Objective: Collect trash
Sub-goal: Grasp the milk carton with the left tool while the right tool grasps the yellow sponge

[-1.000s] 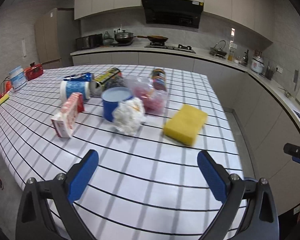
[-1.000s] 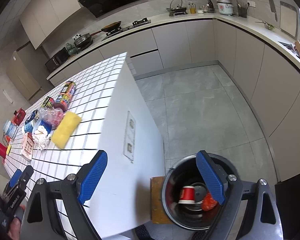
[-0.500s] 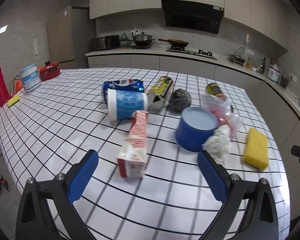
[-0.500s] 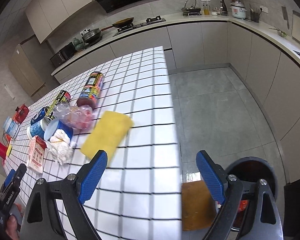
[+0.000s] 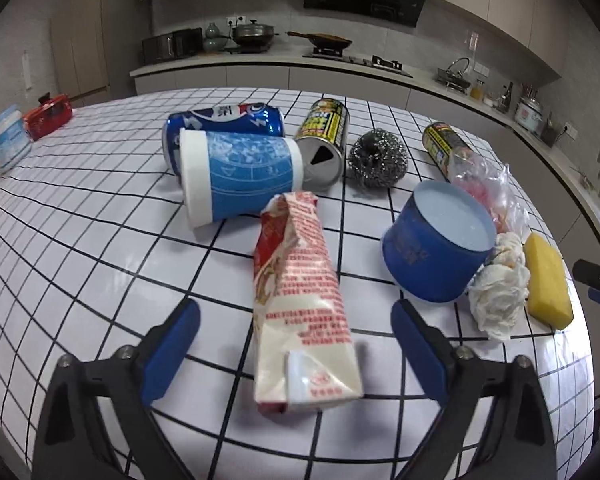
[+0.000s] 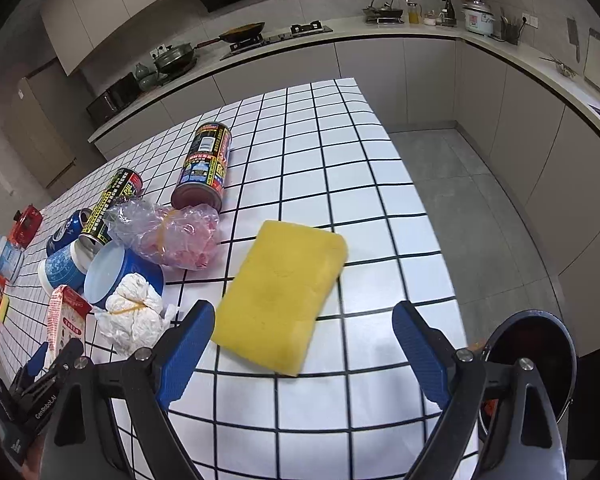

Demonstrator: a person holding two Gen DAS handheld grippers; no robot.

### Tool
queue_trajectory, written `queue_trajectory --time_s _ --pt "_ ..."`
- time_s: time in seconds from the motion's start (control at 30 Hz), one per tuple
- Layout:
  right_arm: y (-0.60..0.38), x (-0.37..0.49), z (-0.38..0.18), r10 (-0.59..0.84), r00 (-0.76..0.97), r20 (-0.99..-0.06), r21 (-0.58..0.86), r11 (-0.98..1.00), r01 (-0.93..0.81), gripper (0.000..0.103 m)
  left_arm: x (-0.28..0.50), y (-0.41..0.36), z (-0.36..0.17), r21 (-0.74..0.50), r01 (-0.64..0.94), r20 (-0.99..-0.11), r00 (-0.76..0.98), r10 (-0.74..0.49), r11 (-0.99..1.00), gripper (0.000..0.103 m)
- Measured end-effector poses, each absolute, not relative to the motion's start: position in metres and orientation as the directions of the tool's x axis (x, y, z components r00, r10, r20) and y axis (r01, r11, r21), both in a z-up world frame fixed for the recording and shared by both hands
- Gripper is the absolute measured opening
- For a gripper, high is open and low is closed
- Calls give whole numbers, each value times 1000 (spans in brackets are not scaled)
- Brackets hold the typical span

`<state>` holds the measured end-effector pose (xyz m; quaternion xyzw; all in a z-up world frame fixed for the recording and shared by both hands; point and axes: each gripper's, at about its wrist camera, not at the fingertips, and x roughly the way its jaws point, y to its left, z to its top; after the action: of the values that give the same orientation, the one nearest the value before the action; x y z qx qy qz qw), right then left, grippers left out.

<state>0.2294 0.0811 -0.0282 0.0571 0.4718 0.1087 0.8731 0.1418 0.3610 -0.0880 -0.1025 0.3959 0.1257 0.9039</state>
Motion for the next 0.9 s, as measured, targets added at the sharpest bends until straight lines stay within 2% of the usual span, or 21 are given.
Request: queue_trajectory --time_s 0.03,0.1,0.13,0.43,0.63,0.67,0.73,0.77,0.8,0.87,0.9 --pt "84 231 -29 241 531 -812 200 971 -134 92 143 365 -89 -111 -295 -747 655 116 949 78" --pt "90 234 -31 239 526 -816 199 971 -131 92 144 372 -90 -164 -270 -752 657 57 949 42" --pt "92 235 -32 238 526 -817 200 971 -131 92 145 374 -91 -164 -264 -754 654 52 950 33" --pt "111 249 -46 214 507 -835 181 977 -113 92 134 376 -71 -155 -209 -702 711 41 965 30" --pt "122 261 -58 144 503 -852 110 989 -98 92 135 375 -82 -125 -193 -726 686 42 973 31" --pt "124 264 -61 102 504 -858 69 994 -84 92 135 376 -83 -119 -203 -723 688 56 972 32" --pt "122 268 -64 79 498 -863 53 996 -67 92 138 378 -84 -115 -212 -731 680 62 971 45" --pt "121 270 -66 70 491 -869 44 997 -64 92 140 379 -85 -114 -221 -733 677 68 969 58" --pt "120 271 -68 66 487 -871 41 997 -62 92 144 379 -85 -120 -218 -733 677 61 968 59" --pt "120 272 -69 70 491 -868 41 997 -68 92 153 380 -86 -134 -208 -744 667 40 969 58" --pt "122 271 -68 84 494 -866 45 995 -91 89 157 381 -88 -145 -201 -750 660 25 969 37"
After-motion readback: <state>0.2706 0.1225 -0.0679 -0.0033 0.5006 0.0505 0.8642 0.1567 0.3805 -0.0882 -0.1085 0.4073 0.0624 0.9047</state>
